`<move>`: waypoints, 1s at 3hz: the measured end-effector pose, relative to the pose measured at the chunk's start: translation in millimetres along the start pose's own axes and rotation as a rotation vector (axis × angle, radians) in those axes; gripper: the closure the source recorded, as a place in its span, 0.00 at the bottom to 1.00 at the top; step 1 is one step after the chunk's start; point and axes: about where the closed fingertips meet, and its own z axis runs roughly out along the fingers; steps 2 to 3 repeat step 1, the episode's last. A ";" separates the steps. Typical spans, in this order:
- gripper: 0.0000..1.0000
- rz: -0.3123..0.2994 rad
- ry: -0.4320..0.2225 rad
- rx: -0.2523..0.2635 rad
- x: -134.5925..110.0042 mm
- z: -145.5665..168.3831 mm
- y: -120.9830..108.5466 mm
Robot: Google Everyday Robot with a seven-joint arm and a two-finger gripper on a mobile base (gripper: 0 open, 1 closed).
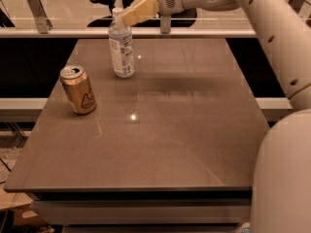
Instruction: Move blue plastic bottle near water bottle
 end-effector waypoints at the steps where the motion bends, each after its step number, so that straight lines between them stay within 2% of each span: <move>1: 0.00 -0.009 0.001 0.004 -5.5 -1.9 1.6; 3: 0.00 -0.009 0.001 0.004 -5.5 -1.9 1.6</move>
Offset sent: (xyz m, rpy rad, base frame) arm 0.0000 0.0000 0.0000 0.0000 0.0000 0.0000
